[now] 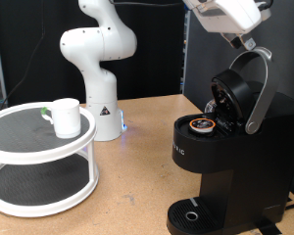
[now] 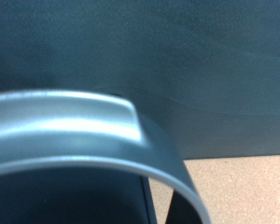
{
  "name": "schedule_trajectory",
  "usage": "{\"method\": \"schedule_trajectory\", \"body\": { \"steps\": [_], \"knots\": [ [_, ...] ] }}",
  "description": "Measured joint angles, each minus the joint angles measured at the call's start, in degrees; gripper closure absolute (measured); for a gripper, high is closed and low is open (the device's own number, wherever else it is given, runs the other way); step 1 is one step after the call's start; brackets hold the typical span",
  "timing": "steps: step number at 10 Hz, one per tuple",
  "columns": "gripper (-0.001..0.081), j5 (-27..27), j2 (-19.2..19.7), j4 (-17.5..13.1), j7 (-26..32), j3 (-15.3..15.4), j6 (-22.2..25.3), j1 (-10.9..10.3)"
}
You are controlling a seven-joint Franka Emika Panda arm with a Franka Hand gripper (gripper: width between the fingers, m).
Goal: Make a cup of coffee with the keurig machine
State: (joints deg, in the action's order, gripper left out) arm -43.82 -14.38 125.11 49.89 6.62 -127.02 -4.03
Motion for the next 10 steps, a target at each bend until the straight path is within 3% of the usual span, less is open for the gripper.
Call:
{"method": "schedule_trajectory", "body": {
  "steps": [1, 2, 3, 4, 5, 10],
  "knots": [
    [0.0337, 0.0, 0.0, -0.1, 0.0, 0.3, -0.4, 0.0],
    [0.0514, -0.1, -0.1, -0.3, 0.0, 0.7, -0.8, 0.0],
    [0.0514, -0.3, -0.2, -0.4, -0.1, 1.1, -1.0, -0.1],
    [0.0707, -0.5, -0.3, -0.6, -0.2, 1.5, -1.0, -0.2],
    [0.0775, -0.5, -0.3, -0.9, -0.7, 2.0, -0.8, -0.3],
    [0.0801, 2.0, 0.7, -3.1, -6.1, 5.2, 1.0, -0.4]
  ]
}}
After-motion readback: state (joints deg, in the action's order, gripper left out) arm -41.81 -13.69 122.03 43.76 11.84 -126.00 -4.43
